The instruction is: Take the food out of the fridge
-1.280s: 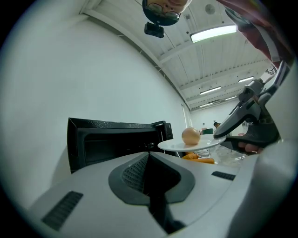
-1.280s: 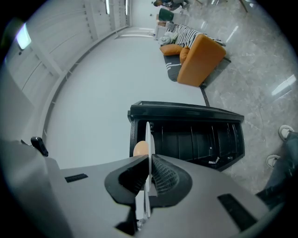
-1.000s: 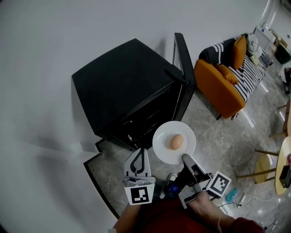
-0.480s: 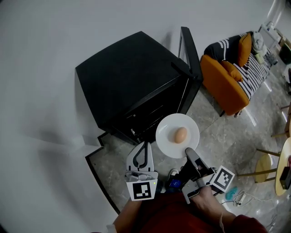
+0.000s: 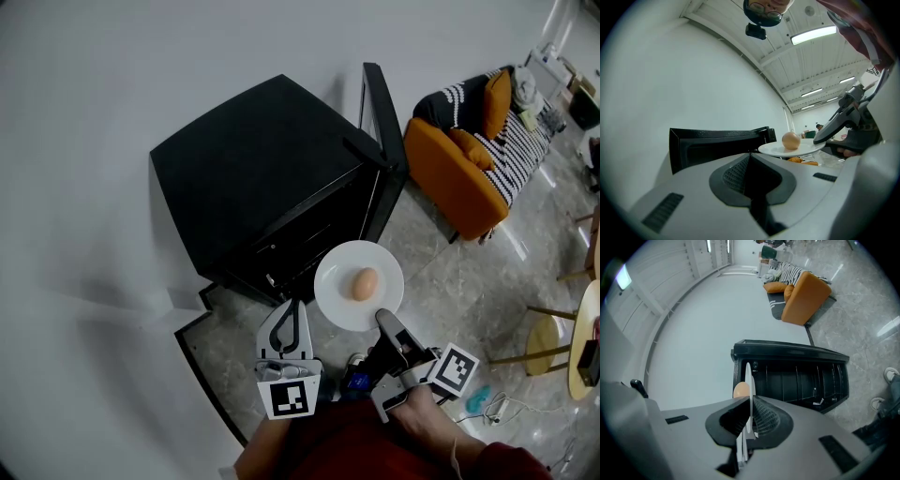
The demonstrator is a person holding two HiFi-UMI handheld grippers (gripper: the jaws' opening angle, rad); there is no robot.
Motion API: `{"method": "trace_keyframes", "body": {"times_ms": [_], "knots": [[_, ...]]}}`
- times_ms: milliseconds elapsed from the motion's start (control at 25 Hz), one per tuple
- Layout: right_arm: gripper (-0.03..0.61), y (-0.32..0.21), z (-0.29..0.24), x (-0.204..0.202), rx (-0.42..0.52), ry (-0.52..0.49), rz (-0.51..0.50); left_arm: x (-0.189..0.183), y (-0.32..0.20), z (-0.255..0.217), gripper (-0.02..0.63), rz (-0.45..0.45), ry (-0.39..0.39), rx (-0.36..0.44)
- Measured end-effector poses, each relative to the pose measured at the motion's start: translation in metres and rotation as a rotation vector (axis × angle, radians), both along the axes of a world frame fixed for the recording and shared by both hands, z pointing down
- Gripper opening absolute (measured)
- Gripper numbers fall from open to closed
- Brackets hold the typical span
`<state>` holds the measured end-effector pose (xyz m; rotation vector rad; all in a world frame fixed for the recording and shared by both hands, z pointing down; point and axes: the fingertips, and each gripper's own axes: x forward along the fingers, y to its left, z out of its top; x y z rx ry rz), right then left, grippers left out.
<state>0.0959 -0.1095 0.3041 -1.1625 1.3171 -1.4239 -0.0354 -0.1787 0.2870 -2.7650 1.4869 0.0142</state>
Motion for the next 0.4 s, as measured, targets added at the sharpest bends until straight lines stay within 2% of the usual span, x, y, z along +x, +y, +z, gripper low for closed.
{"method": "trace_keyframes", "body": {"times_ms": [400], "knots": [[0.032, 0.0037, -0.0020, 0.0049, -0.014, 0.007, 0.002, 0.0026, 0.0041, -0.0027, 0.014, -0.004, -0.003, 0.000]]}}
